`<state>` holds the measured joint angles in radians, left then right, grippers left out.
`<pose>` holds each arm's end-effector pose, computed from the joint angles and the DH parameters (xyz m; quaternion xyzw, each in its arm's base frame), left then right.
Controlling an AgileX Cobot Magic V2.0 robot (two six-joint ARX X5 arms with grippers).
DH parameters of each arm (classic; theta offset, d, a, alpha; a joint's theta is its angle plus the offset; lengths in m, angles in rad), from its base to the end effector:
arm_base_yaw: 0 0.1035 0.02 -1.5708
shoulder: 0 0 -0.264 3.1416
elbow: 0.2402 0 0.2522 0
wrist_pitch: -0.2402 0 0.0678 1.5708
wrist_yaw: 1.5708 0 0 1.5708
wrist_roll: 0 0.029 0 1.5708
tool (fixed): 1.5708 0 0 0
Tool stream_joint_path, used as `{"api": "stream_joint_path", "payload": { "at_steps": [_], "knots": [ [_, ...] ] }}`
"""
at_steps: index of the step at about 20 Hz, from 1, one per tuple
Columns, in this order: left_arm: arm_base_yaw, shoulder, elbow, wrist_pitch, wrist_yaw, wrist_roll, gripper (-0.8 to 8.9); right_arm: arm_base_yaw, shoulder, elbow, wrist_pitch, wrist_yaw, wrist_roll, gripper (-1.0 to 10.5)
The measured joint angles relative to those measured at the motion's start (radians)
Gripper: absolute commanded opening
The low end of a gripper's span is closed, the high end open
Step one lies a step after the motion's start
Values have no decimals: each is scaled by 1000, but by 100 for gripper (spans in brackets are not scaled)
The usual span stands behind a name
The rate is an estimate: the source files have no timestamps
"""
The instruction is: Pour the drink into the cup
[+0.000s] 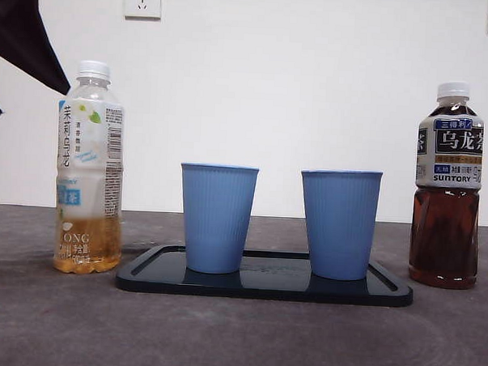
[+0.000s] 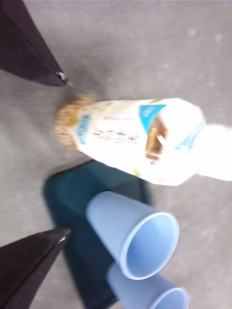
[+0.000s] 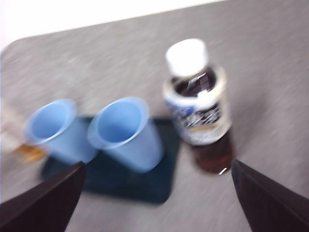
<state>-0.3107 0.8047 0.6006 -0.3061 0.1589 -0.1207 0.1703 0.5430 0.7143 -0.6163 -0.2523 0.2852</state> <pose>0.1635 -0.0573 0.2558 -0.0377 0.2647 -0.2095 0.9405 0.1088 0.0261 0.2995 0.1445 0.2473 0.1711 0.9427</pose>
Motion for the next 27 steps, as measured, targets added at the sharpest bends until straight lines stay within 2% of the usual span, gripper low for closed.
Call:
{"api": "stream_joint_path", "payload": {
  "at_steps": [6, 23, 25, 27],
  "knots": [
    [0, 65, -94, 211, -26, -28, 468, 0, -42, 121, -204, -62, 0, 482],
    [-8, 500, -95, 760, -45, -27, 462, 0, -41, 123, -194, -87, 11, 482],
    [-8, 525, -95, 803, -48, -27, 409, 0, -41, 123, -193, -87, 11, 482],
    [-8, 533, -95, 829, -53, -27, 286, 0, -41, 123, -193, -87, 11, 482]
  ]
}}
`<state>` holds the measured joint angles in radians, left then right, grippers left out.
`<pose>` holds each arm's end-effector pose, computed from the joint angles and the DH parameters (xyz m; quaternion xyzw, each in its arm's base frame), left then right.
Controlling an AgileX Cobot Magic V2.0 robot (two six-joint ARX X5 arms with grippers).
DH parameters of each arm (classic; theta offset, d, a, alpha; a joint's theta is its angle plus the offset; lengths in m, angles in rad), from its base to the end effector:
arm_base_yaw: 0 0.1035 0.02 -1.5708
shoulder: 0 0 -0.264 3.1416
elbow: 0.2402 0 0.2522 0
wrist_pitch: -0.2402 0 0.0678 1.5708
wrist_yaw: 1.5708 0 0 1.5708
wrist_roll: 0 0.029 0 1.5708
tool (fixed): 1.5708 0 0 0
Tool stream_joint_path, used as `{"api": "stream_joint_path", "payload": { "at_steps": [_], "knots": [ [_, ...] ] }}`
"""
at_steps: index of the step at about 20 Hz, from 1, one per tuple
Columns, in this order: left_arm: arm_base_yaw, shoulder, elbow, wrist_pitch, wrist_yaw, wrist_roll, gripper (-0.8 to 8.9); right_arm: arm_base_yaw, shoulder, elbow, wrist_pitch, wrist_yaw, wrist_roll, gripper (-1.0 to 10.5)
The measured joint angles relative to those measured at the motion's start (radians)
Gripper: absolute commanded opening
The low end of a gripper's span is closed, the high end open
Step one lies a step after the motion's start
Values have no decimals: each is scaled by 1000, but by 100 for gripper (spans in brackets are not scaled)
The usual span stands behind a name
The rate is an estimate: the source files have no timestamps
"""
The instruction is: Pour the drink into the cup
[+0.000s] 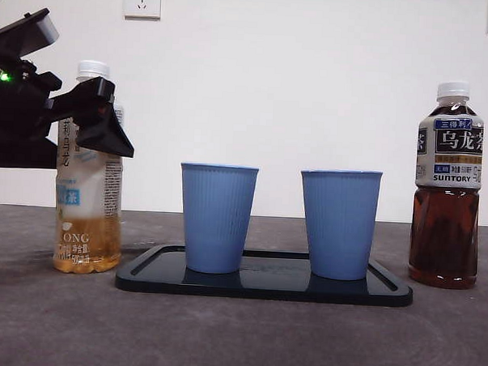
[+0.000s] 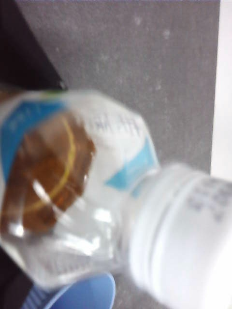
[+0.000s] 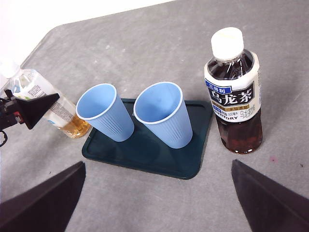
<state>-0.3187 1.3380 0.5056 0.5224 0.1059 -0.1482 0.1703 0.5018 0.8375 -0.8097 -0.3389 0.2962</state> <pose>0.2463 -0.0845 0.1901 -0.0552 0.1685 -0.1963 0.9644 0.0819 0.0239 0.3244 0.1584 0.2675 0.2076 0.9275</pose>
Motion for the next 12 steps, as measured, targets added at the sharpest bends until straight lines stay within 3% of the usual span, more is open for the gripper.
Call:
{"api": "stream_joint_path", "payload": {
  "at_steps": [5, 12],
  "knots": [
    [0, 5, -3, 34, -16, 9, 143, 0, 0, 0, 0, 0, 0, 482],
    [-2, -34, -3, -24, -13, 23, 142, 0, 0, 0, 0, 0, 0, 482]
  ]
}}
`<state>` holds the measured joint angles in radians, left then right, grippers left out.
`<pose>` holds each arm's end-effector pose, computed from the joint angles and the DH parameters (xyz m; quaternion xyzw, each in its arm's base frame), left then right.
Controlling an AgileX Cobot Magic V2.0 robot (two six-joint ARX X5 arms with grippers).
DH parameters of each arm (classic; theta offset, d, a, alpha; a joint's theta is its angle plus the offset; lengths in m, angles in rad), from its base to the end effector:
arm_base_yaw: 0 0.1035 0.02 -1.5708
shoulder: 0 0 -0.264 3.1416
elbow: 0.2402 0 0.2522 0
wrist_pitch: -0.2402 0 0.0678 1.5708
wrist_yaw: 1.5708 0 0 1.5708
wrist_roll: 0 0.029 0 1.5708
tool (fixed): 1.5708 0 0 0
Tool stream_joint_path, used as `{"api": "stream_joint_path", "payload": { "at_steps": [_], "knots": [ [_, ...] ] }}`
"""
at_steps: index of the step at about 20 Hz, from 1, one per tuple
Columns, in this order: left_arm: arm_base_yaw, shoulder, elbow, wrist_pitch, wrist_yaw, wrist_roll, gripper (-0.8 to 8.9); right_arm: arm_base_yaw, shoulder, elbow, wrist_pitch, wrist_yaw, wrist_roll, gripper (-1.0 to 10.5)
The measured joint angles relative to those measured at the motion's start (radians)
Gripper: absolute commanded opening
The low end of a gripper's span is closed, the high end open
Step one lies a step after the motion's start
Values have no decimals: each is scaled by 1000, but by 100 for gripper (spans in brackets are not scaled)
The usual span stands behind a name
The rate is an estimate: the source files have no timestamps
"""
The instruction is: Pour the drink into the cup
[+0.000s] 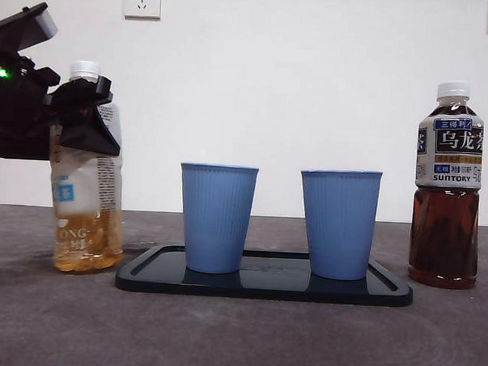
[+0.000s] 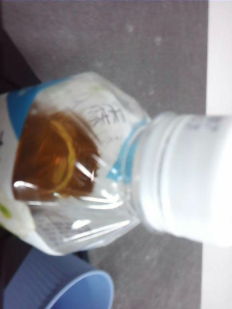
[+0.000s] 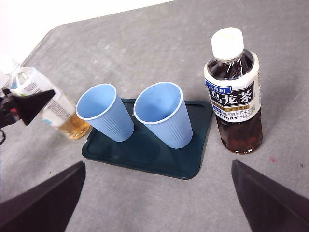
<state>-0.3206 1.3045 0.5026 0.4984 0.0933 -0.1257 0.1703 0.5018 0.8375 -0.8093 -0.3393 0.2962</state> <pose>0.2423 -0.0833 0.1950 -0.0437 0.1627 -0.1933 0.9666 0.0819 0.0239 0.3244 0.1584 0.2673 0.2078 0.9275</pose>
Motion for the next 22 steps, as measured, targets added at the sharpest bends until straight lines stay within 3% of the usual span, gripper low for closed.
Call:
{"api": "stream_joint_path", "payload": {
  "at_steps": [5, 9, 13, 22],
  "knots": [
    [-23, -103, 124, -369, 1, 18, 142, 0, 0, 0, 0, 0, -1, 482],
    [-83, -113, 283, -658, -46, 104, 141, 0, 0, 0, 0, 0, -11, 482],
    [-142, -101, 375, -891, -208, 213, 141, 0, 0, 0, 0, 2, -18, 482],
    [-265, 90, 673, -1195, -578, 384, 141, 0, 0, 0, 6, 3, -31, 482]
  ]
}}
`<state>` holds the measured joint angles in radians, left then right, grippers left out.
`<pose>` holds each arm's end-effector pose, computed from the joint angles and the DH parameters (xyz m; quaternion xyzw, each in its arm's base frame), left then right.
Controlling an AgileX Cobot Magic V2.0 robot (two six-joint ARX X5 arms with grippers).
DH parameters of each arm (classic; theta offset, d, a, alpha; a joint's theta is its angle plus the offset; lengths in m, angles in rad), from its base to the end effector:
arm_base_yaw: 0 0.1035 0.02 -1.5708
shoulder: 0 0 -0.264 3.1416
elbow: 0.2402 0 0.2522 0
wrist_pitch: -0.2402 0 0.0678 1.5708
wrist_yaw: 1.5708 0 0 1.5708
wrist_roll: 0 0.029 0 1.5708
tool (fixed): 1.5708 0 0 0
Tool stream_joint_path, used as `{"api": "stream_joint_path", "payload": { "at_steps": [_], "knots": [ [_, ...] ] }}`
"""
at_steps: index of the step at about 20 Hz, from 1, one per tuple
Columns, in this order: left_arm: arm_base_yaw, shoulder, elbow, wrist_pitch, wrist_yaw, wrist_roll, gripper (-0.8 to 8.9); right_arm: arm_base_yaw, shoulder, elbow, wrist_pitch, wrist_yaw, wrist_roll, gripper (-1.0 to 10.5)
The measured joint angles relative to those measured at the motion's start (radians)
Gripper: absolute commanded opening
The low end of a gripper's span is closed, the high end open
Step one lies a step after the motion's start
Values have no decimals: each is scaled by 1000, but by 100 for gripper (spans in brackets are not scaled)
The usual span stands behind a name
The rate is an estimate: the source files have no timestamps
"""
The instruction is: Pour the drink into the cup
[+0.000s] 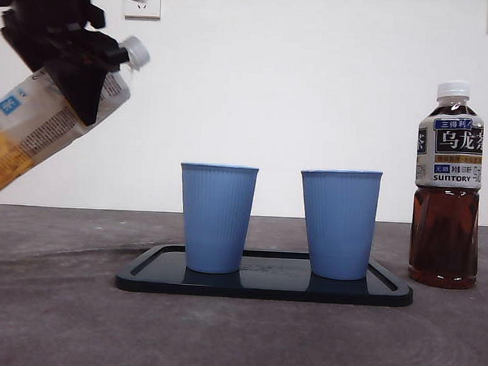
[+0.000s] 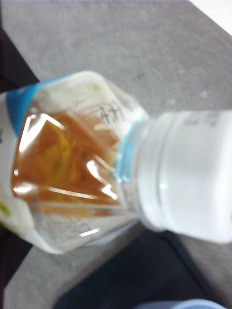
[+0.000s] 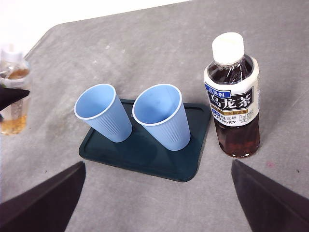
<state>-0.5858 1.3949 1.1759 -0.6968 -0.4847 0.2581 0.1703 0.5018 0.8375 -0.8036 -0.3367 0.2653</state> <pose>0.2432 -0.1451 0.2947 0.3389 0.3712 -0.0939 0.8594 0.0822 0.0238 0.3249 0.1436 0.2613 0.2113 0.9308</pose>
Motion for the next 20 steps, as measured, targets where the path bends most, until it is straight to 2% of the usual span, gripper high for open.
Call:
{"api": "stream_joint_path", "payload": {
  "at_steps": [7, 11, 14, 20],
  "knots": [
    [-103, 166, 169, -114, -197, 78, 141, 0, 0, 0, 0, 0, 0, 482],
    [-150, 230, 176, -132, -225, 135, 140, 0, 0, 0, 0, 0, 0, 482],
    [-187, 271, 176, -130, -332, 183, 140, 0, 0, 0, 1, 0, 0, 482],
    [-236, 328, 176, -131, -378, 230, 140, 0, 0, 0, 8, 0, 0, 482]
  ]
}}
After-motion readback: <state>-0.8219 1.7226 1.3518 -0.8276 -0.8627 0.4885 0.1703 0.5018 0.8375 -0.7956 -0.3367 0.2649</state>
